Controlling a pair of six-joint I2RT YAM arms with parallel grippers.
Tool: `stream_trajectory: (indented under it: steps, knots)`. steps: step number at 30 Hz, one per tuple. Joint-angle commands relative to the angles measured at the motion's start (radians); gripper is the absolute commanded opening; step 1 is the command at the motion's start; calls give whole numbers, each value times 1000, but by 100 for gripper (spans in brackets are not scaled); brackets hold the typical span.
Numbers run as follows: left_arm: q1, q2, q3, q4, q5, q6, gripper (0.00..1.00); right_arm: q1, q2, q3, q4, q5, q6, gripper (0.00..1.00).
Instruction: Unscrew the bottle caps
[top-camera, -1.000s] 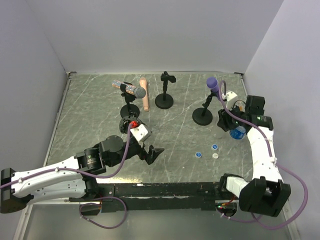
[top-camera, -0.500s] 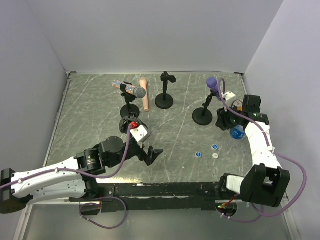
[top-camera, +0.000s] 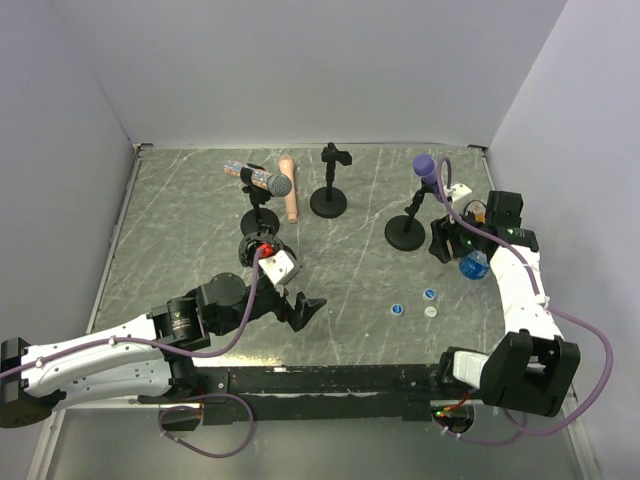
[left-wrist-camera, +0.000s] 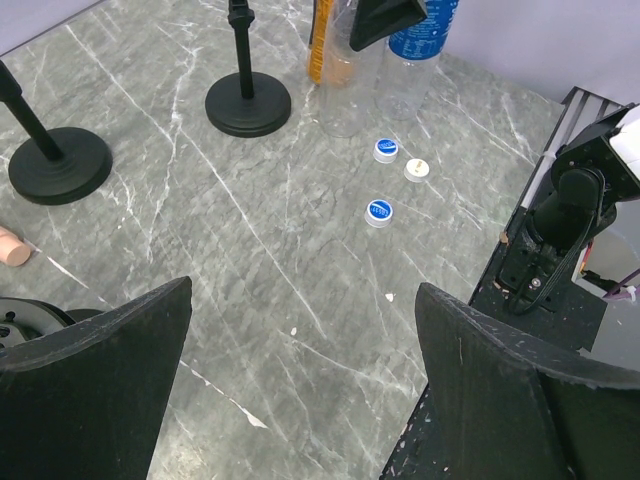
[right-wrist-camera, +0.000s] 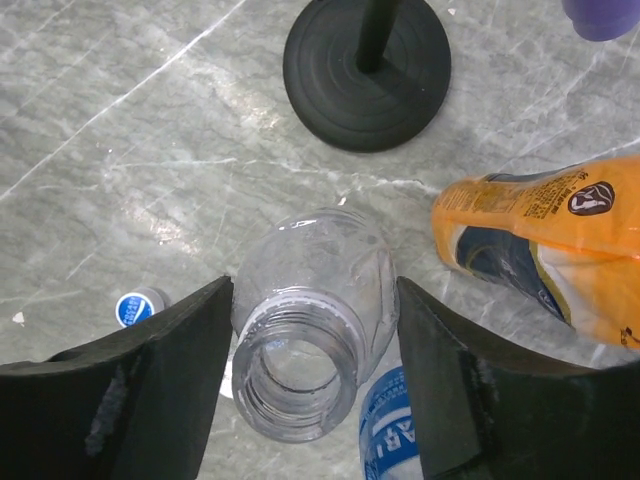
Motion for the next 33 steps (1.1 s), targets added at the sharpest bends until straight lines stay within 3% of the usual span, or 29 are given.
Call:
stream_trajectory:
  steps: [1,14,20,24,26,31,33]
  knots:
    - [1,-19,9,17,-1,-8,97,-6,-58,21,-31,-32,0,73]
    - [3,-31,31,31,9,-26,97,-7,-165,182,-132,-40,17,92]
    - [4,-29,92,12,-53,-39,97,-7,-197,277,-178,-40,40,98]
    - [38,-34,162,-8,-119,-68,97,-9,-208,352,-172,38,164,99]
    - [119,-35,210,-24,-83,-100,97,-14,-214,397,-164,92,259,99]
    - [548,49,362,-115,233,-225,96,-20,-255,470,-126,168,460,99]
    - [675,101,432,-171,282,-244,97,-20,-265,504,-127,245,535,99]
